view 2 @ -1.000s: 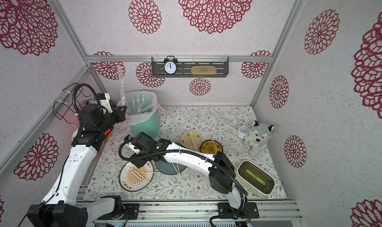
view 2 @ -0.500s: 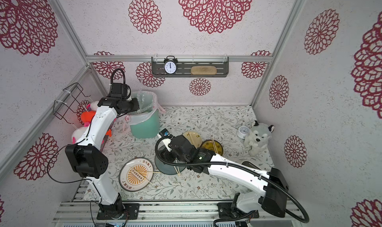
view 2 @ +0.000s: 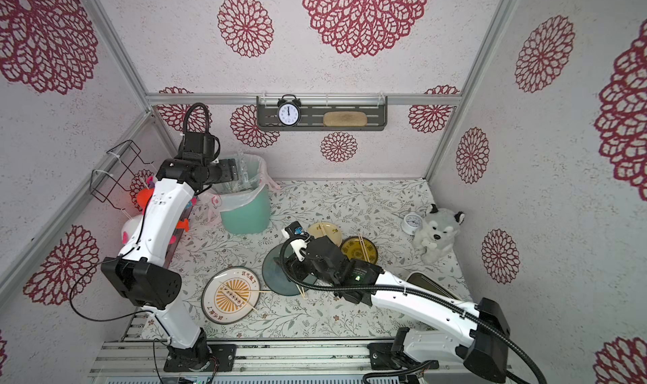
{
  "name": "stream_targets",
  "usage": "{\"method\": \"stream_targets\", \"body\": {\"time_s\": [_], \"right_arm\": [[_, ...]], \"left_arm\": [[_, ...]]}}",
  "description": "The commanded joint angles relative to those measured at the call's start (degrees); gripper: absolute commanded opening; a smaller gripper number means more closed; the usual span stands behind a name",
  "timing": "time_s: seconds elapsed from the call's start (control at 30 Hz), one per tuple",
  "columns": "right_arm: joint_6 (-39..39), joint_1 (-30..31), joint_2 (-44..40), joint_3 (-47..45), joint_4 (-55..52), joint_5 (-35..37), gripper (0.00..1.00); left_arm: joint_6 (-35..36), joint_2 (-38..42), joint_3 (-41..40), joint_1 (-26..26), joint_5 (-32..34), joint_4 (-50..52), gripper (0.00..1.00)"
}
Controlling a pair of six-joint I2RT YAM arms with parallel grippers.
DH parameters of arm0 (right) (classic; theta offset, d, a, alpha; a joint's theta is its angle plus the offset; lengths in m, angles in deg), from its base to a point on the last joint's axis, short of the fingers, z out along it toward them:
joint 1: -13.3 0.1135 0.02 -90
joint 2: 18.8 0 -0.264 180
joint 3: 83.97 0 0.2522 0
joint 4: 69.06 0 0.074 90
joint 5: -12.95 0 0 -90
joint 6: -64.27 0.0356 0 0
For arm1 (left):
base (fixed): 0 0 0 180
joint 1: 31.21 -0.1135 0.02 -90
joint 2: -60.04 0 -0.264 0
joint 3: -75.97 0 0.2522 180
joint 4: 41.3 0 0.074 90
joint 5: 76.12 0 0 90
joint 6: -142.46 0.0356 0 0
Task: Remove the packaging of disposable chopsticks
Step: Place the packet bag in the trash bin, then reset both arms
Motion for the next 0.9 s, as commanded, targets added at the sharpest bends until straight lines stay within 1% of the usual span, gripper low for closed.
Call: {"method": "stream_targets", "body": {"time_s": [0.0,0.03,0.07,0.1,0.13,0.17,0.2,0.23,0.27,0.3,0.33,0.37,0.4,0.43,0.47,0.5,0.53,0.6,0.67,0.73,0.77,0.83,0.87], "right_arm": [[1.1,-0.5,-1.9,-0.2,1.8,1.9,0.77],[1.1,-0.6,-2.1,-0.5,2.1,2.2,0.77],[1.0,-0.7,-2.3,-0.8,2.4,2.3,0.77],[1.0,-0.7,-2.4,-1.1,2.8,2.2,0.77],[1.1,-0.8,-2.5,-1.4,3.1,2.2,0.77],[1.1,-0.9,-2.6,-1.7,3.4,2.3,0.77],[1.3,-0.9,-2.7,-2.1,3.5,2.2,0.77],[1.4,-1.0,-2.9,-2.5,3.3,2.3,0.77],[1.4,-1.0,-3.4,-3.0,2.9,2.7,0.76],[1.5,-1.0,-4.2,-3.5,2.9,3.7,0.76],[1.7,-1.0,-5.9,-4.7,3.5,5.5,0.77],[1.5,-1.0,-8.1,-6.2,4.5,7.4,0.78],[1.1,-1.1,-10.0,-7.3,5.6,9.6,0.81],[0.8,-1.1,-13.2,-9.4,7.6,14.0,0.98],[-0.1,-1.5,-16.6,-11.7,9.7,16.9,0.99],[-1.6,-1.9,-19.8,-13.6,11.5,18.5,0.99],[-3.5,-2.3,-23.4,-15.4,13.1,18.8,0.99],[-5.9,-3.0,-29.6,-16.0,11.8,20.3,0.99],[-4.0,-3.9,-34.6,-14.8,8.4,28.6,0.99],[-3.8,-5.2,-37.6,-13.0,4.8,32.9,0.99],[-3.6,-5.7,-38.6,-12.1,3.0,33.9,0.99],[-3.3,-6.2,-39.4,-10.8,0.1,34.8,0.99],[-3.7,-6.3,-39.3,-10.3,-1.0,36.1,0.99]], "left_arm": [[1.4,-0.1,1.7,0.3,2.4,-4.3,0.82],[2.2,-0.9,2.7,0.4,1.2,-6.0,0.67],[3.1,-2.1,4.0,0.5,0.4,-7.1,0.39],[3.0,-3.7,5.6,0.6,0.7,-7.0,0.37],[2.9,-6.0,8.1,0.2,-0.8,-5.9,0.46],[2.6,-8.4,10.6,-0.5,-3.3,-4.4,0.51],[2.4,-11.2,12.5,-1.0,-5.3,-2.6,0.51],[2.1,-12.6,13.9,-1.0,-5.8,-0.1,0.5],[2.4,-12.2,12.5,-0.5,-4.1,0.1,0.51],[2.5,-10.4,9.3,0.1,-2.3,-2.1,0.54],[2.6,-5.0,2.8,0.7,-1.0,-7.6,0.6],[2.5,0.9,-5.7,0.9,-0.9,-16.1,0.7],[2.2,6.5,-12.9,1.2,-1.1,-23.0,0.81],[1.7,13.0,-20.0,1.8,0.5,-29.2,0.96],[1.9,19.5,-26.5,2.9,3.7,-34.4,0.98],[2.3,24.6,-31.3,3.7,5.8,-37.7,0.98],[2.5,30.2,-35.6,4.4,7.2,-39.3,0.98],[1.9,40.7,-42.7,5.6,9.2,-39.7,0.98],[2.6,51.3,-50.9,5.9,9.7,-41.4,0.98],[2.9,57.2,-54.1,5.9,10.2,-37.4,0.98],[3.2,58.8,-55.0,5.9,9.8,-35.2,0.98],[4.2,60.0,-57.6,5.9,9.8,-33.3,0.98],[3.5,59.7,-58.6,5.9,10.1,-30.8,0.98]]}}
